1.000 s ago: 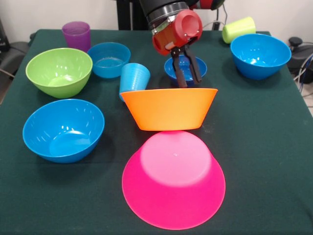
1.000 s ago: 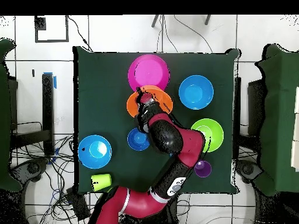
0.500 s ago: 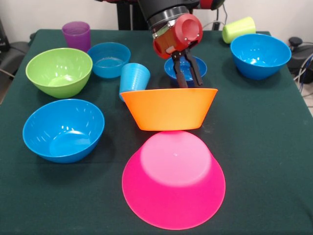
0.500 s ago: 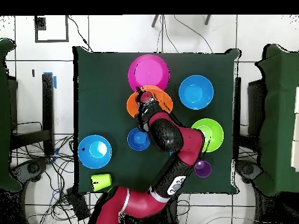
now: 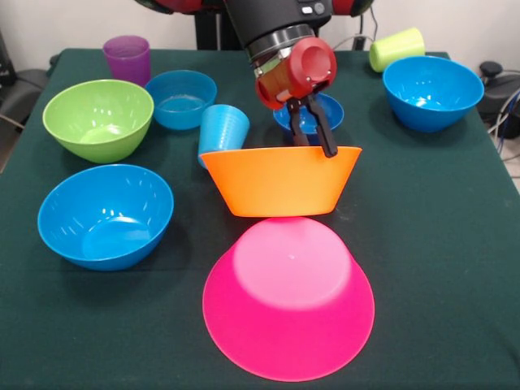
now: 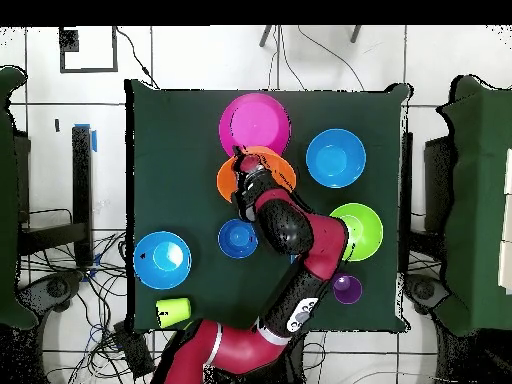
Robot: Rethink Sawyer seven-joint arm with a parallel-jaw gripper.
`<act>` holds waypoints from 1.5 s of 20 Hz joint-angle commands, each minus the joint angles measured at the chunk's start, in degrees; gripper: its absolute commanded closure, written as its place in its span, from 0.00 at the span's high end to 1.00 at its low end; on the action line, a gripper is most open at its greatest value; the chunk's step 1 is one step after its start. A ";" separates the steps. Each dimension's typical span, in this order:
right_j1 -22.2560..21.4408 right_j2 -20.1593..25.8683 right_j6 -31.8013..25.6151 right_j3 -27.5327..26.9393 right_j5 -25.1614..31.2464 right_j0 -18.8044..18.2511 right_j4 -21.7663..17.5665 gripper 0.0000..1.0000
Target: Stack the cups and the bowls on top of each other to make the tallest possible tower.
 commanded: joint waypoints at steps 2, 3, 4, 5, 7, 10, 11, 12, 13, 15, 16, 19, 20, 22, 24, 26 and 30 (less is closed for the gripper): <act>12.61 10.04 -12.43 6.87 -3.11 0.49 0.94 1.00; 12.75 9.96 -12.55 6.78 -3.26 0.57 0.95 1.00; 12.76 9.83 -12.76 6.85 -3.05 0.46 1.03 1.00; 12.80 9.74 -13.06 6.95 -2.98 0.40 1.33 1.00; 12.85 9.55 -13.60 7.13 -2.80 0.26 1.70 1.00; 13.01 9.58 -14.50 7.40 -3.71 0.36 2.35 1.00; 13.00 9.61 -14.76 7.60 -3.66 0.35 2.74 1.00; 12.98 9.58 -14.88 7.67 -3.53 0.31 2.87 1.00; 12.95 9.53 -14.90 7.69 -3.23 0.24 2.94 1.00; 13.05 9.48 -15.40 7.50 -3.82 0.28 2.92 1.00; 13.25 9.30 -17.16 7.43 -4.66 0.24 3.15 1.00; 13.42 8.46 -19.63 6.99 -4.06 -0.40 2.38 0.00; 13.45 8.23 -20.13 6.79 -3.75 -0.58 1.99 0.00; 13.64 7.91 -21.06 6.09 -4.15 -0.69 1.07 0.00; 13.63 8.01 -20.00 5.41 -4.50 -0.53 0.01 0.00; 13.56 7.97 -19.88 5.24 -4.13 -0.58 -0.54 0.00; 13.32 7.83 -20.33 5.19 -2.82 -0.87 -0.89 0.00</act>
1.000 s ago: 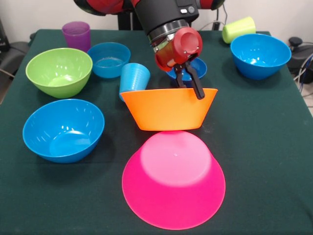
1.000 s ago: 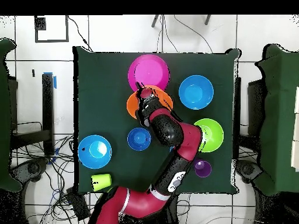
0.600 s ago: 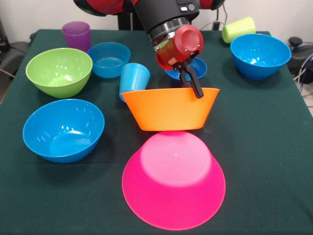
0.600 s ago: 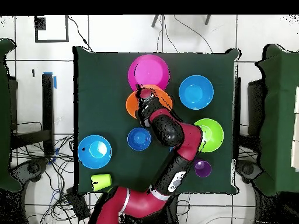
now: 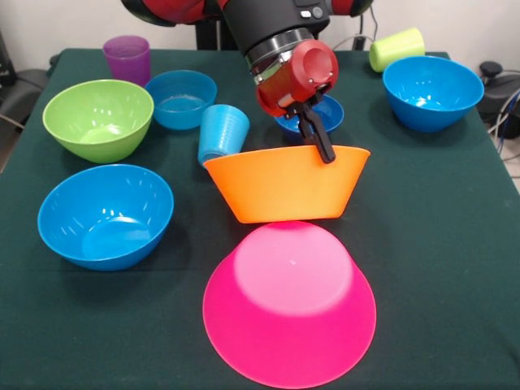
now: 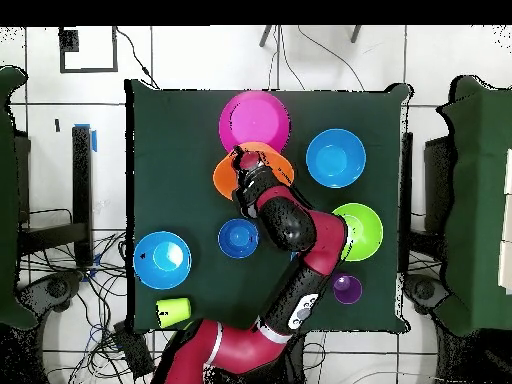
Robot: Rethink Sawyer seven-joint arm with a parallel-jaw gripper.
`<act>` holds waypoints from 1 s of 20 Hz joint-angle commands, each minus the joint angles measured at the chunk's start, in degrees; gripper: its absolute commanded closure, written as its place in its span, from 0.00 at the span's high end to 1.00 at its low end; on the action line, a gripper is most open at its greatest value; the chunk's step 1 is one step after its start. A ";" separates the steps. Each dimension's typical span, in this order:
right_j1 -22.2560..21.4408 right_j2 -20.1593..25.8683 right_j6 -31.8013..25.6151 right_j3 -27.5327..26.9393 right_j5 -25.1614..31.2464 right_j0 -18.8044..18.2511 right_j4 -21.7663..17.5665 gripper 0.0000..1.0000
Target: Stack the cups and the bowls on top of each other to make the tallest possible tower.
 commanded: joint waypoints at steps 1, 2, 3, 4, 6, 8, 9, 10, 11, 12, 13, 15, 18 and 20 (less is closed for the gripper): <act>13.28 7.93 -16.60 3.11 0.08 -0.76 -4.55 0.00; 13.28 7.75 -16.72 2.84 0.51 -0.92 -5.12 0.00; 13.21 7.42 -16.45 2.41 1.83 -1.22 -6.03 0.00; 13.19 7.16 -16.41 2.03 2.61 -1.44 -6.73 0.00; 13.27 6.93 -16.52 1.75 2.84 -1.59 -7.08 0.00; 13.33 5.78 -15.70 -0.39 6.48 -2.42 -10.46 0.00; 13.46 5.44 -15.14 -1.90 7.67 -2.62 -12.33 0.00; 13.57 5.17 -14.71 -3.47 8.78 -2.77 -13.96 0.00; 13.61 4.86 -15.43 -4.42 10.22 -3.15 -14.43 0.00; 13.67 4.50 -15.72 -5.62 11.63 -3.50 -15.72 0.00; 13.70 4.17 -16.21 -6.37 13.69 -3.97 -16.35 0.00; 14.03 3.92 -16.96 -8.14 16.10 -4.54 -17.87 0.00; 14.11 2.84 -17.48 -12.25 22.53 -5.72 -22.18 0.00; 14.06 2.02 -17.51 -14.63 27.06 -6.43 -24.34 0.00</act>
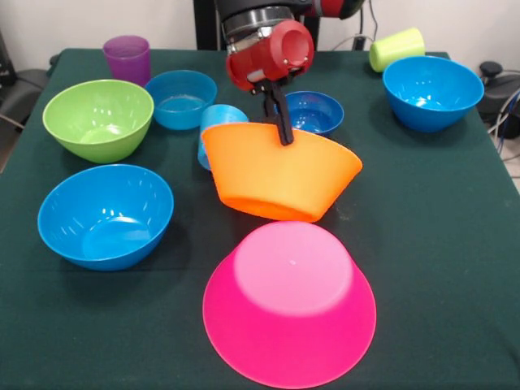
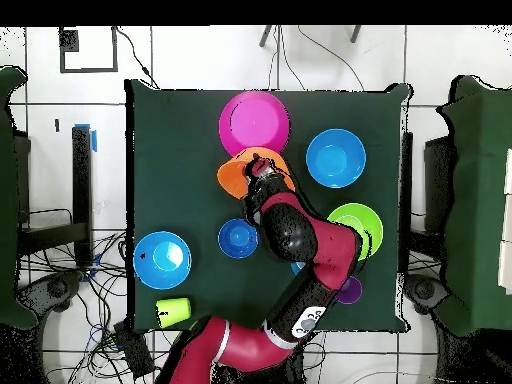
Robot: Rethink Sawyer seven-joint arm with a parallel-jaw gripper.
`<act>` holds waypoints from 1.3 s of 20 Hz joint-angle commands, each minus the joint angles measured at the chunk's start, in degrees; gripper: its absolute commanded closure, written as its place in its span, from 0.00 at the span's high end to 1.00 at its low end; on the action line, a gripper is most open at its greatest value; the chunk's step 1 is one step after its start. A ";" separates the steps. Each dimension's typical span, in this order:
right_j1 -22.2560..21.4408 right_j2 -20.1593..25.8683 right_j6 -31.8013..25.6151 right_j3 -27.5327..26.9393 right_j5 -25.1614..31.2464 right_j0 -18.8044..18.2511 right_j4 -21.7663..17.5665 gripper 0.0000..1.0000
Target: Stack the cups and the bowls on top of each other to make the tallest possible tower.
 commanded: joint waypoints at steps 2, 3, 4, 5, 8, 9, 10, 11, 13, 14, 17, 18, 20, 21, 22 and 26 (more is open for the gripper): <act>13.52 5.86 -16.64 -6.83 20.36 -2.36 -15.20 0.00; 13.55 5.53 -16.11 -7.67 21.89 -2.51 -16.06 0.00; 13.63 5.36 -15.91 -8.17 22.85 -2.65 -16.19 0.00; 13.67 5.18 -15.44 -8.47 24.03 -2.78 -16.30 0.00; 13.95 4.87 -14.61 -10.08 25.97 -2.62 -18.10 0.00; 14.01 4.42 -14.69 -11.25 27.62 -2.66 -19.84 0.00; 13.92 3.61 -14.83 -12.65 30.42 -2.87 -22.43 0.00; 13.79 2.85 -15.10 -13.52 33.23 -3.18 -24.15 0.00; 13.75 1.97 -15.13 -15.11 36.54 -3.39 -26.82 0.00; 13.73 1.69 -15.07 -15.65 37.62 -3.46 -27.53 0.00; 13.44 0.02 -14.58 -18.46 42.31 -3.52 -33.17 0.00; 13.34 -1.33 -15.58 -19.90 45.17 -3.85 -36.65 0.00; 13.24 -4.56 -18.91 -22.09 51.71 -5.35 -41.91 0.00; 13.28 -6.39 -21.03 -23.44 54.88 -6.12 -45.16 0.00; 13.40 -8.51 -23.84 -25.08 57.55 -6.79 -49.61 0.00; 13.89 -17.16 -29.85 -29.00 67.29 -10.91 -59.81 0.00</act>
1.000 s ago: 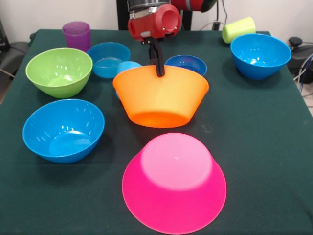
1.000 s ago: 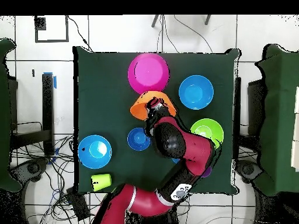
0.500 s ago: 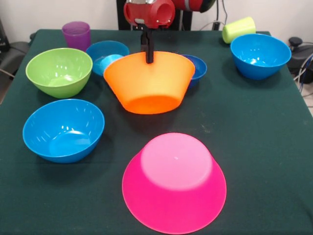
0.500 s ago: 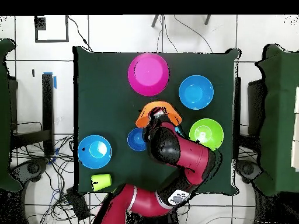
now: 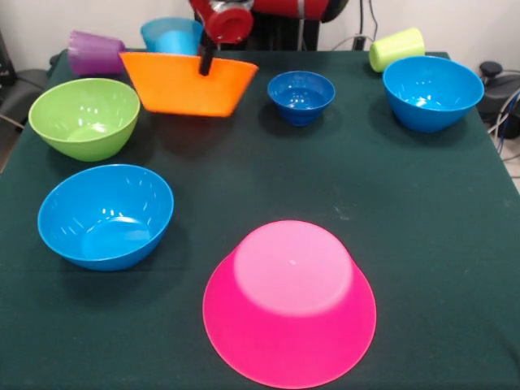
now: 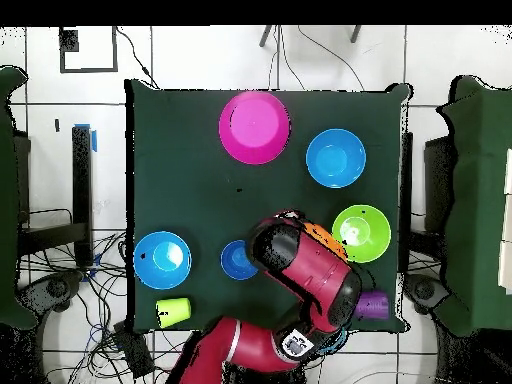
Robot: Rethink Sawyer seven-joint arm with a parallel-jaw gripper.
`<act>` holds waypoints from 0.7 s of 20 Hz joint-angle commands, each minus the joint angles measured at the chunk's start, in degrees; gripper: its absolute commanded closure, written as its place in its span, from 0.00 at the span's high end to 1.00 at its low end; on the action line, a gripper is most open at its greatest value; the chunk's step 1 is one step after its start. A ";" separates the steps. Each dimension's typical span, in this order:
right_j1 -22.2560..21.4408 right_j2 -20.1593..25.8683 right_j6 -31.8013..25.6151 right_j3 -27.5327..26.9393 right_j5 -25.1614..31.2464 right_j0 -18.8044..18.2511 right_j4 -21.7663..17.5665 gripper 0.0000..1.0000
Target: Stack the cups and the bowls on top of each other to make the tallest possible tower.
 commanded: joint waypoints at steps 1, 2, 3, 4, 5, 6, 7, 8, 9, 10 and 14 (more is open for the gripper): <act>10.00 -4.81 -28.05 -6.61 23.19 -4.36 -18.41 0.00; 10.14 -7.10 -28.81 -7.36 25.02 -5.53 -19.83 0.00; 10.38 -10.78 -31.71 -8.65 27.47 -6.83 -24.71 0.00; 10.27 -15.14 -31.74 -9.08 29.91 -9.37 -25.24 0.00; 9.75 -20.40 -30.85 -9.30 32.24 -12.28 -25.55 0.00; 8.48 -25.46 -28.91 -9.15 33.78 -15.38 -23.69 0.00; 6.93 -29.20 -24.48 -8.44 35.11 -17.94 -19.38 0.00; 5.31 -31.40 -20.96 -7.92 35.92 -19.50 -15.22 0.00; 4.51 -31.74 -19.45 -7.50 35.49 -19.74 -13.19 0.00; 3.95 -33.64 -16.80 -7.61 36.14 -21.04 -10.50 0.00; 2.61 -37.81 -8.46 -6.31 37.01 -24.62 -1.20 0.00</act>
